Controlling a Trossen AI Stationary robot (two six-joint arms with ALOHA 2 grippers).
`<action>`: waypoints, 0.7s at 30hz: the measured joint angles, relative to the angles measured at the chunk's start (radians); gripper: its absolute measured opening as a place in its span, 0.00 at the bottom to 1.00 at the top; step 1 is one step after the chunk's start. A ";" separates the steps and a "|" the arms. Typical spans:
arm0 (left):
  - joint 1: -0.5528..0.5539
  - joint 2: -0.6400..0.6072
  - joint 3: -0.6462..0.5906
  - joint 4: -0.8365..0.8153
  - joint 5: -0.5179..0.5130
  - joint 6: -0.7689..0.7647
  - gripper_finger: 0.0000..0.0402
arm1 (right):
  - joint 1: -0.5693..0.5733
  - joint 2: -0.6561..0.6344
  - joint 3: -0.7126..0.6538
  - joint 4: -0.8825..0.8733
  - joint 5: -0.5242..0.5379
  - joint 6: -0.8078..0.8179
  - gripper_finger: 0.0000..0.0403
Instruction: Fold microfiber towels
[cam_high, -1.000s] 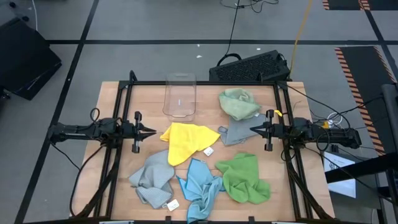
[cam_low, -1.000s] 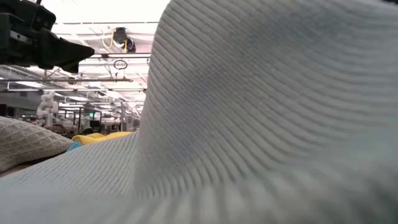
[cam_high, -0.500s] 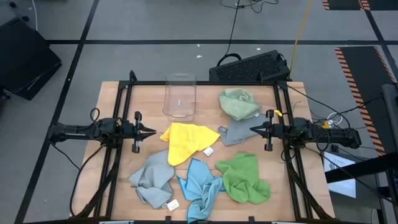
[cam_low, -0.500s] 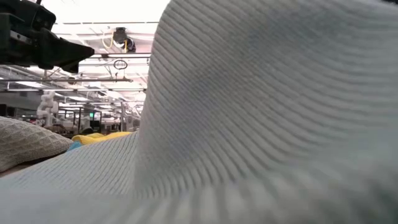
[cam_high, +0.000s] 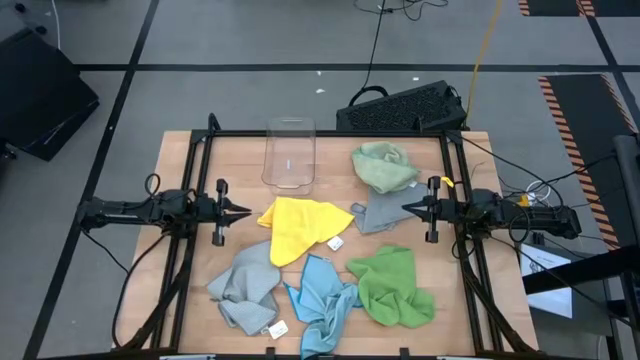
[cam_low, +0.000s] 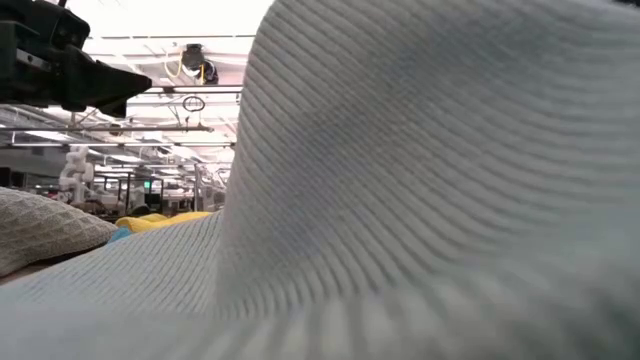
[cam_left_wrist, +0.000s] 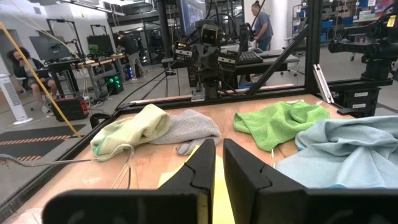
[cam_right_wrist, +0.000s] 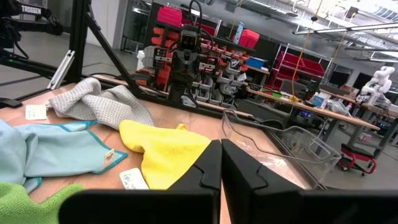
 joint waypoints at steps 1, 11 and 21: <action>0.000 0.000 0.000 0.000 0.000 0.000 0.09 | 0.000 0.000 0.000 0.000 0.000 0.000 0.00; 0.000 0.000 0.000 0.000 0.000 0.000 0.09 | 0.000 0.000 0.000 0.015 0.000 -0.046 0.00; 0.000 0.000 0.000 0.000 0.000 0.000 0.09 | 0.000 0.000 0.000 0.024 0.000 -0.018 0.00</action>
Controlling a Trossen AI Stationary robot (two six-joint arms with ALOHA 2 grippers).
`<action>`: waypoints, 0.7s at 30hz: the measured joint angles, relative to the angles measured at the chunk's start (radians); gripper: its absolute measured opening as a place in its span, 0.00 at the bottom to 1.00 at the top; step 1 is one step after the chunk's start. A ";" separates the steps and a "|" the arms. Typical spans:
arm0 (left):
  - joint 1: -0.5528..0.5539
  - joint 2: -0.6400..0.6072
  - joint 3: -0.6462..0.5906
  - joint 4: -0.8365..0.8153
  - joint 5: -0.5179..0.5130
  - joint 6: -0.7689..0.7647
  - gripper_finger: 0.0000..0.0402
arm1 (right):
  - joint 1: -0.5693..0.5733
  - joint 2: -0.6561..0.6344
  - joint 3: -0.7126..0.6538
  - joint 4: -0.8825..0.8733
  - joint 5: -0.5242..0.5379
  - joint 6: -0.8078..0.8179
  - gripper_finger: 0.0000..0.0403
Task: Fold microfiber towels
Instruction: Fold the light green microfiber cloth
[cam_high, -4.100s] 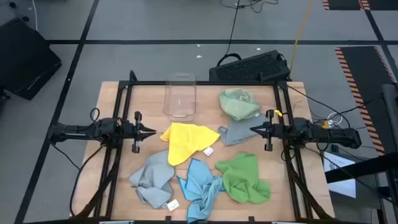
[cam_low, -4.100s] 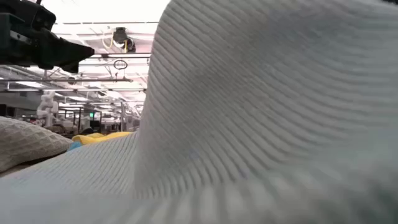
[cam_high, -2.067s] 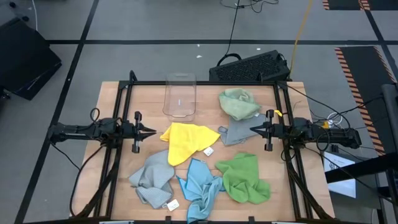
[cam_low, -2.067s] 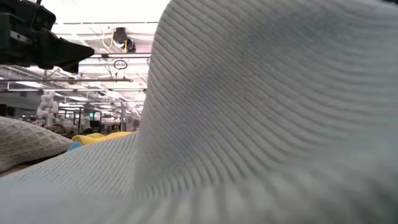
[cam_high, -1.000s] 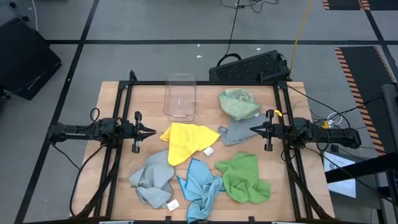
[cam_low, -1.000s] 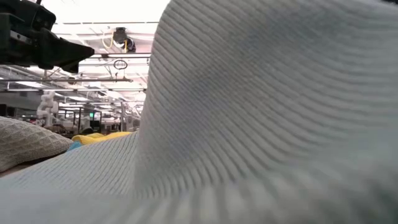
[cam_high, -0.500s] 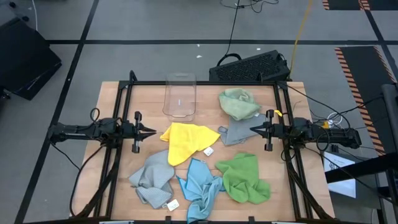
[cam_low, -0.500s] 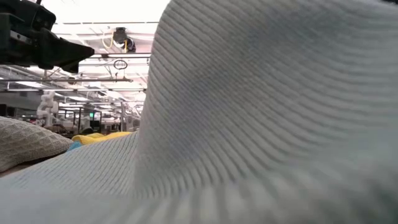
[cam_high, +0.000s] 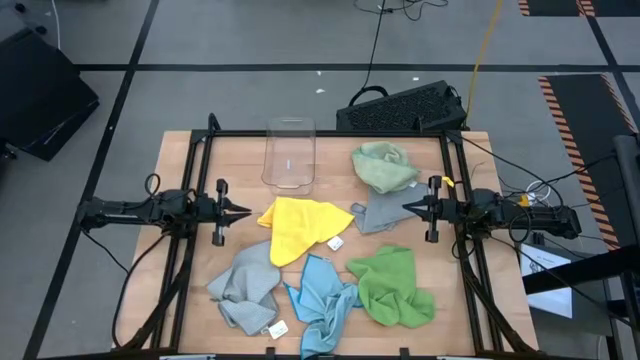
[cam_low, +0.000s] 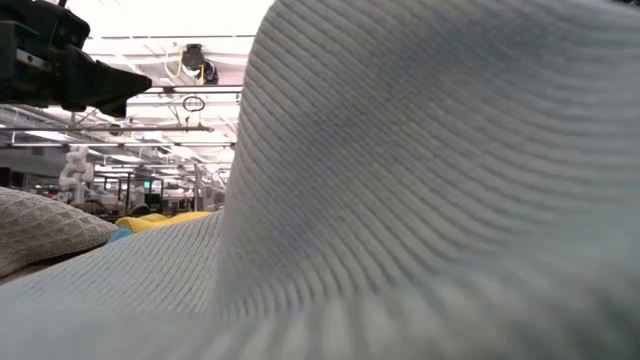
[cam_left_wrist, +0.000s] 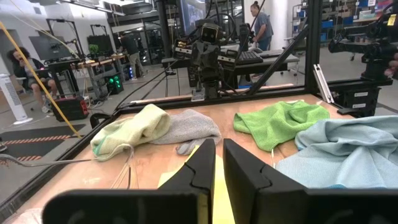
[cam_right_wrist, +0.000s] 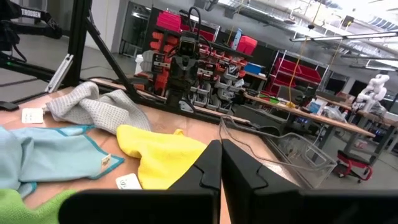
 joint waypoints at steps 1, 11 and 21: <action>0.000 0.000 0.000 0.000 0.000 0.000 0.09 | 0.000 0.000 0.000 0.002 0.000 -0.003 0.00; 0.000 0.000 0.000 0.000 0.000 0.000 0.09 | 0.000 0.015 0.021 0.072 0.028 0.148 0.00; 0.000 0.000 0.000 0.000 0.000 0.000 0.09 | 0.000 0.185 0.209 0.017 0.078 0.265 0.00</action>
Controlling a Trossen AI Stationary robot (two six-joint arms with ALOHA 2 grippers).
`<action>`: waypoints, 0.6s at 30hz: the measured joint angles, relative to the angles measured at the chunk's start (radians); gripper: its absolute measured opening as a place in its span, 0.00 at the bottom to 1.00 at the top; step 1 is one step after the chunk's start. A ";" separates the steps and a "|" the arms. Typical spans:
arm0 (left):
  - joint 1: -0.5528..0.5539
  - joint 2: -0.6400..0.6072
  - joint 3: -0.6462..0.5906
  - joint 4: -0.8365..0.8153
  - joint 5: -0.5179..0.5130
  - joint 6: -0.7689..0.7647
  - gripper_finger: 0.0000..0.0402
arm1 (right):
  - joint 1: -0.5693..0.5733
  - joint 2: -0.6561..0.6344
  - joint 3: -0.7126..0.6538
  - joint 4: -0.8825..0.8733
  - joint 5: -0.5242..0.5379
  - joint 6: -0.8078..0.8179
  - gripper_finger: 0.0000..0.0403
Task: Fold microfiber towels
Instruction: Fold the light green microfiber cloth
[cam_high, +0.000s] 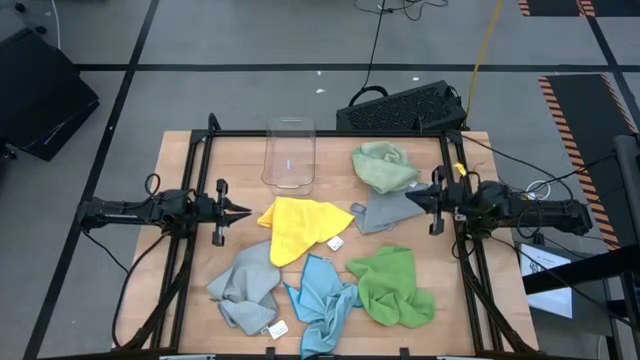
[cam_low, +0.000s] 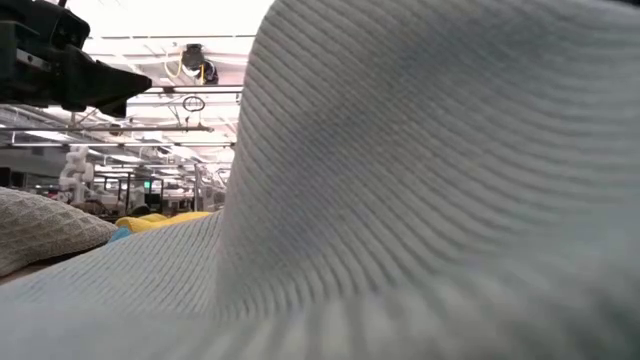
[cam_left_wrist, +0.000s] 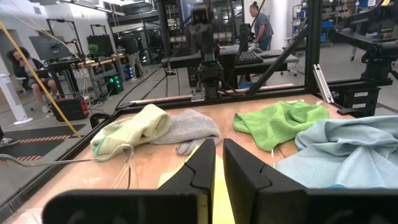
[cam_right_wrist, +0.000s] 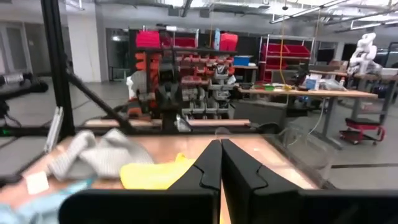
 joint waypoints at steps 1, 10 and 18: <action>0.000 0.000 0.000 0.000 0.000 0.000 0.09 | 0.000 0.023 0.031 -0.016 0.000 0.007 0.00; 0.000 0.000 0.000 0.011 -0.001 0.009 0.09 | 0.000 0.263 0.313 -0.163 0.002 0.024 0.00; 0.000 0.000 0.000 0.022 -0.010 -0.010 0.09 | -0.001 0.400 0.477 -0.240 0.001 0.042 0.00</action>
